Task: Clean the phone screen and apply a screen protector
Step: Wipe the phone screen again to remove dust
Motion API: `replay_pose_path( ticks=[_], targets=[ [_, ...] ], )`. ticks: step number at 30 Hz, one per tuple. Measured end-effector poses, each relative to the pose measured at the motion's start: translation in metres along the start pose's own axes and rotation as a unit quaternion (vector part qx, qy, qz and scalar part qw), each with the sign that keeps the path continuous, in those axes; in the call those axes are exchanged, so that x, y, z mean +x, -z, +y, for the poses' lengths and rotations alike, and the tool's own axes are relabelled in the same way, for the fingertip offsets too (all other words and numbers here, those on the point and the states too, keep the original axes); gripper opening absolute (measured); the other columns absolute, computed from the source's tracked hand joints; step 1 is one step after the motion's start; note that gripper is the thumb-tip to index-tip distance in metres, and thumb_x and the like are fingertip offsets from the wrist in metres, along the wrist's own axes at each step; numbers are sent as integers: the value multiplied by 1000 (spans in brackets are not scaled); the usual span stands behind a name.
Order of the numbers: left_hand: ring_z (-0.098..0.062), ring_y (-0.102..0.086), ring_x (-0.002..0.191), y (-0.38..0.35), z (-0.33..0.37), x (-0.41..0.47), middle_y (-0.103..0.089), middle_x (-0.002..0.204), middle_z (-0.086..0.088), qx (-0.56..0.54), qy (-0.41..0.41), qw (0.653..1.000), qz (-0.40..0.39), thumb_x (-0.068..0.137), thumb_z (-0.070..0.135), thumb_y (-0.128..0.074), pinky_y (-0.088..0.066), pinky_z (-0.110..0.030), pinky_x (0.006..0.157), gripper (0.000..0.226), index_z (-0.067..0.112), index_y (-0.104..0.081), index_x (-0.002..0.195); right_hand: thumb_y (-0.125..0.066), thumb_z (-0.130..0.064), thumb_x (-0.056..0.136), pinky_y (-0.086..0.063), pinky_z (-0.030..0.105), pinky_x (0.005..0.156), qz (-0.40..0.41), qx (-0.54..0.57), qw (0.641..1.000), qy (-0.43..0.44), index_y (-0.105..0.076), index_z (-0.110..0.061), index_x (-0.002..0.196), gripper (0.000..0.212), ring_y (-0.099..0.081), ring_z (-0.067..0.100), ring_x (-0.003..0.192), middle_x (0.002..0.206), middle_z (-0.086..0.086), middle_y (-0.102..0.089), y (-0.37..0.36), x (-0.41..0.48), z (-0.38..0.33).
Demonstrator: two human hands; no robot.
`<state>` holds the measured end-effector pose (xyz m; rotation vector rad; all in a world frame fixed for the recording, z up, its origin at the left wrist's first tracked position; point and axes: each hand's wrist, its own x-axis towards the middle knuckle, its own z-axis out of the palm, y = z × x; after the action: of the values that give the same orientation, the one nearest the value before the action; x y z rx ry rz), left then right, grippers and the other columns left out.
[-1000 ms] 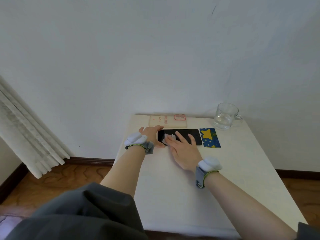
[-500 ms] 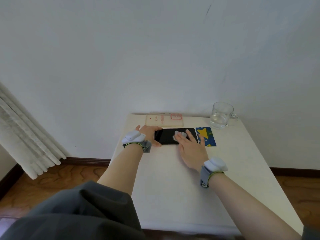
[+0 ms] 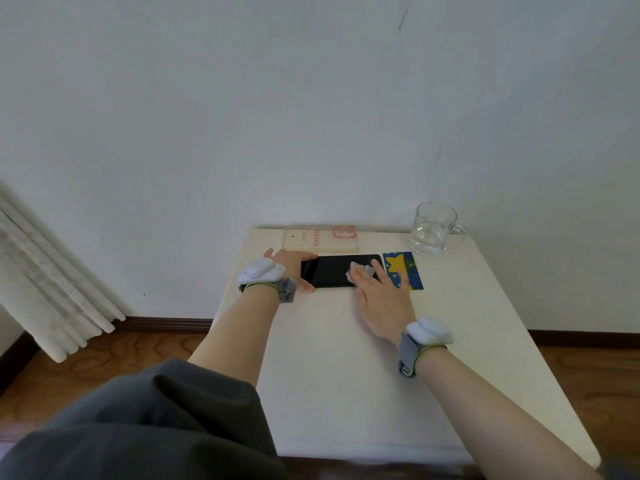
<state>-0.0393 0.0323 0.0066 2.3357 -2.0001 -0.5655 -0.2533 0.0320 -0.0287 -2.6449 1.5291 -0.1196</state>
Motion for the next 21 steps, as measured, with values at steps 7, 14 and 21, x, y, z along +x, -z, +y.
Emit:
replay_pose_path(
  ticks=[7, 14, 21],
  targets=[
    [-19, -35, 137, 0, 2, 1, -42, 147, 5, 18, -5, 1000, -6, 76, 40, -72, -1, -45, 116, 79, 38, -31, 143, -17, -30, 103, 2, 48, 117, -2, 20, 1000, -18, -19, -32, 150, 47, -1, 9, 149, 158, -17, -15, 0, -7, -2],
    [-19, -33, 137, 1, 3, 0, -42, 146, 5, 10, -2, 1000, -3, 76, 40, -72, 0, -44, 117, 78, 37, -32, 143, -8, -32, 97, 1, 48, 116, 18, 2, 998, -54, -22, -31, 149, 54, -4, 12, 149, 157, -18, -21, 5, -6, 20],
    [-19, -33, 137, 1, 2, 0, -43, 145, 5, 10, -5, 1000, 7, 74, 40, -73, 4, -45, 116, 80, 35, -32, 143, -19, -27, 103, 1, 46, 117, 13, 13, 999, -49, -17, -28, 151, 48, -1, 9, 149, 159, -16, -11, 2, -4, 16]
  ],
)
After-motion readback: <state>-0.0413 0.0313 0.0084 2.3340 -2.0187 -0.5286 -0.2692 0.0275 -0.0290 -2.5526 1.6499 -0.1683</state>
